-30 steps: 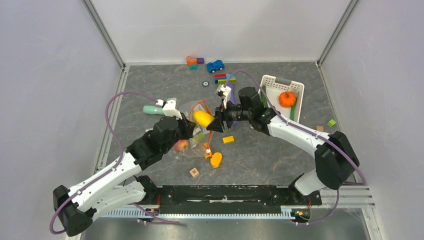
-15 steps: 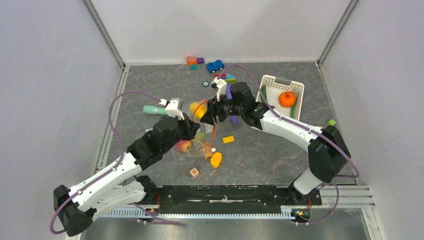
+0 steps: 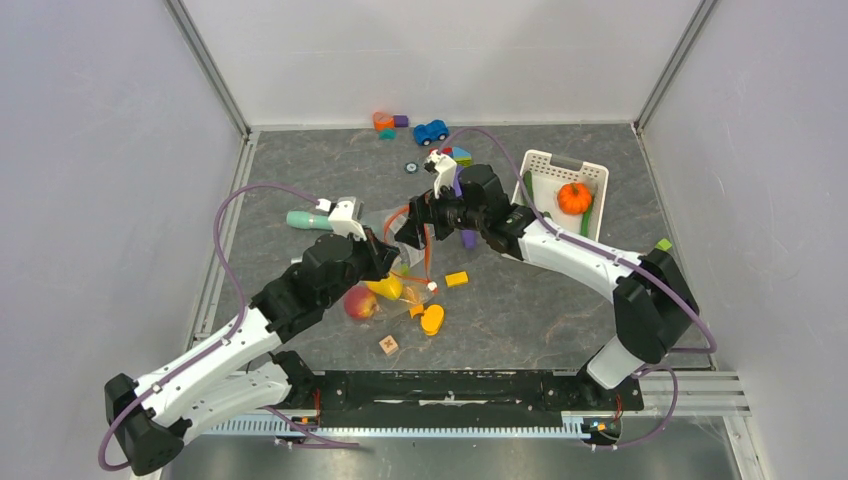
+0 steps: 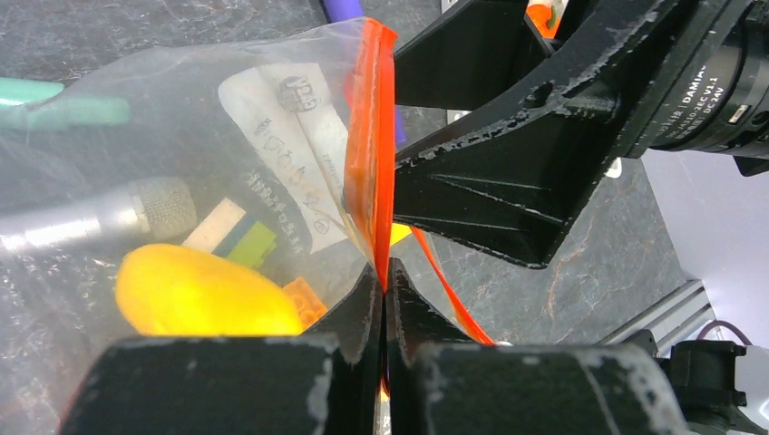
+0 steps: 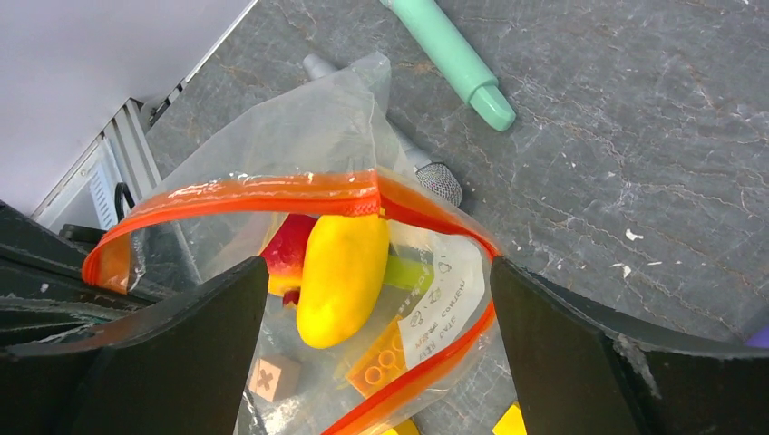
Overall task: Place the food in the zip-top bag and seal the zipper
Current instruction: Place the fake fruit in the zipper food storage bag, then pick up the fake vegetable from the bin.
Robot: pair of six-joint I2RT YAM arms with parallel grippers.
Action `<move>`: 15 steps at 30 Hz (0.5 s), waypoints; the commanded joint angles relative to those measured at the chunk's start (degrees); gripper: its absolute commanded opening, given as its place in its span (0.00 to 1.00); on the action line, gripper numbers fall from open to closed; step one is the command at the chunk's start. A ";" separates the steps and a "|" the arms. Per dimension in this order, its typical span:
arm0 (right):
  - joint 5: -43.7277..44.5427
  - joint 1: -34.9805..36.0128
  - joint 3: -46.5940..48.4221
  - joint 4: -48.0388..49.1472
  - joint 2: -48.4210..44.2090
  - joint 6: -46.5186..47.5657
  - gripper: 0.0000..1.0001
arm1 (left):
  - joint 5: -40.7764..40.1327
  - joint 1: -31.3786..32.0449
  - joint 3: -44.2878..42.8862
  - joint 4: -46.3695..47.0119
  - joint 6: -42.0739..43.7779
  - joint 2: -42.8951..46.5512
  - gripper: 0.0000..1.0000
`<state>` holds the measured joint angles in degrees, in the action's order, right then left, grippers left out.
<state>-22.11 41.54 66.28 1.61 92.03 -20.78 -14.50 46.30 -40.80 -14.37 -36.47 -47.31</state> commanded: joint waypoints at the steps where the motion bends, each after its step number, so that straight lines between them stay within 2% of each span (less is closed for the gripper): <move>1: -0.07 0.20 -0.25 3.14 -3.33 0.96 0.98 | -1.20 -0.07 0.23 1.99 1.26 1.21 0.02; 6: 0.97 0.20 -1.36 1.47 -6.36 4.30 0.98 | -3.05 -0.07 0.03 1.12 0.85 1.13 0.02; 9: 4.88 0.12 -2.69 -0.87 -9.48 7.08 0.98 | -3.60 -0.08 -0.09 0.75 0.76 1.18 0.02; 15: 24.97 0.04 -8.24 -4.95 -18.74 10.94 0.98 | -3.93 -0.08 -0.20 0.75 0.81 0.82 0.02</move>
<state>-11.68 41.58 60.77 -1.02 79.42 -13.65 -16.62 46.30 -40.80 -14.50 -36.49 -47.09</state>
